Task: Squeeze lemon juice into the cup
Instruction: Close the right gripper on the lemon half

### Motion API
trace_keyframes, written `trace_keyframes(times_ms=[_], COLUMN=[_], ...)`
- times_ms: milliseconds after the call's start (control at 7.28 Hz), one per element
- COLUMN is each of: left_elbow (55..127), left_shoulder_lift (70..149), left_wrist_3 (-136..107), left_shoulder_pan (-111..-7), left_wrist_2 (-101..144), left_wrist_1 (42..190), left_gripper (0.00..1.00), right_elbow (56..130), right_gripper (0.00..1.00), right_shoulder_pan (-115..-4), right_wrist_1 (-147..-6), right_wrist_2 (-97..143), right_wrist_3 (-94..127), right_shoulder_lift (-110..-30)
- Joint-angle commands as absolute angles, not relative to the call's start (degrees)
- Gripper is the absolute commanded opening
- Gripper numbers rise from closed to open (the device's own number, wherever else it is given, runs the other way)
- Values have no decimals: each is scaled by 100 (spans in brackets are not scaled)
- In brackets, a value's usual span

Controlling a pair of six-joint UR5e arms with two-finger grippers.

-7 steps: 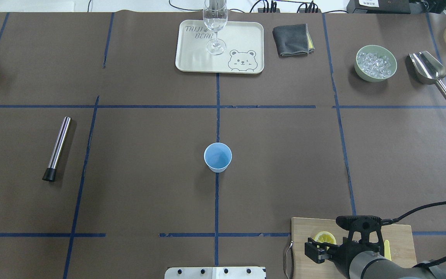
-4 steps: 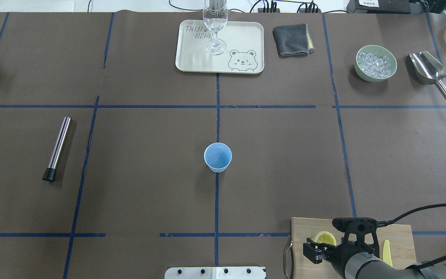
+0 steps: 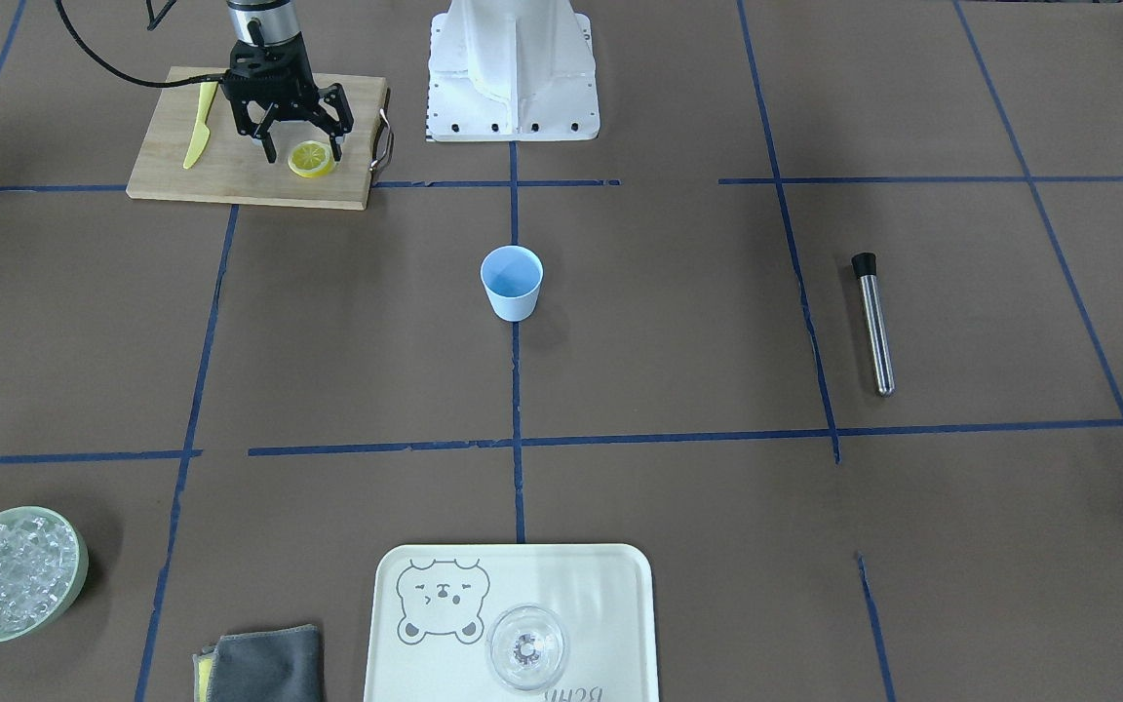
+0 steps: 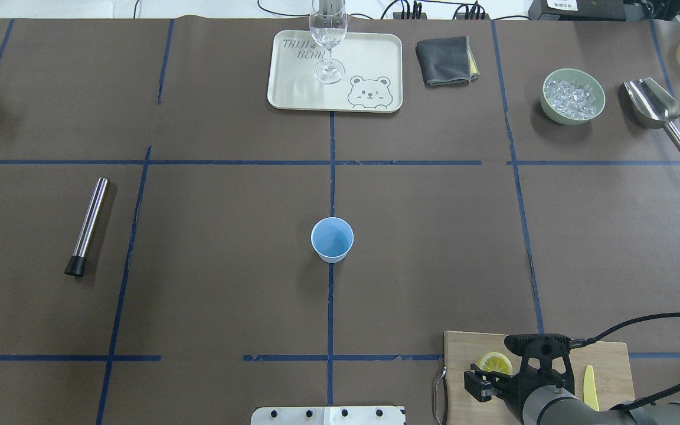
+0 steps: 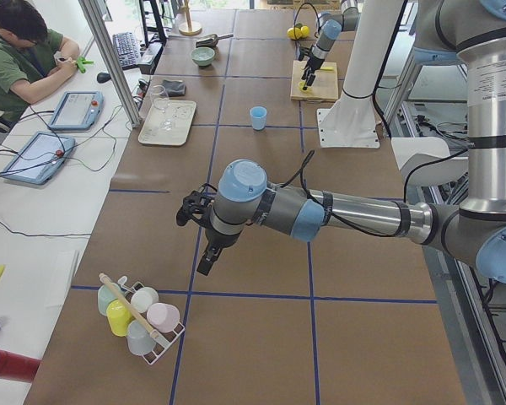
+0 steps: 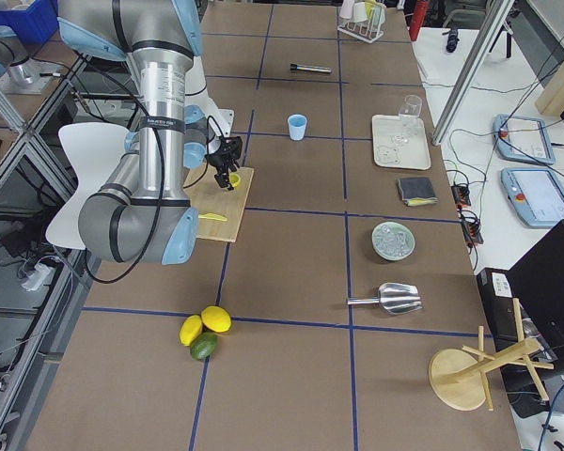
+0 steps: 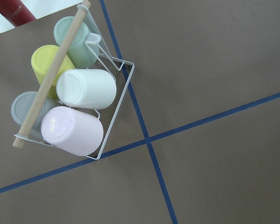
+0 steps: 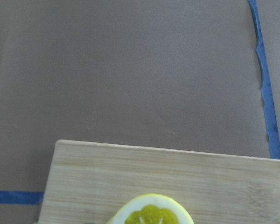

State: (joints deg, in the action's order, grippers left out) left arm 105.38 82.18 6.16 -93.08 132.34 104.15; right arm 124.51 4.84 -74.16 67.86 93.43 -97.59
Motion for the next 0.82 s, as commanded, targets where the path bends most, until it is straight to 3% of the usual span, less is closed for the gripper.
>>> trace_keyframes(times_ms=[0, 275, 687], left_elbow=[10547, 10547, 10556], left_shoulder_lift=[8218, 8218, 8218], left_wrist_3=[615, 624, 615], left_shoulder_pan=[-9308, -9316, -9316], left_wrist_2=[13228, 13228, 13228], left_wrist_1=[10406, 10415, 10415], left_gripper=[100, 100, 100], right_elbow=[12401, 12401, 12410], right_gripper=[85, 72, 74], right_shoulder_pan=[492, 492, 501], right_wrist_1=[-7409, -7409, -7409], right_wrist_2=[6794, 6794, 6794], right_wrist_3=[9343, 9343, 9343], right_shoulder_lift=[-9747, -9747, -9747])
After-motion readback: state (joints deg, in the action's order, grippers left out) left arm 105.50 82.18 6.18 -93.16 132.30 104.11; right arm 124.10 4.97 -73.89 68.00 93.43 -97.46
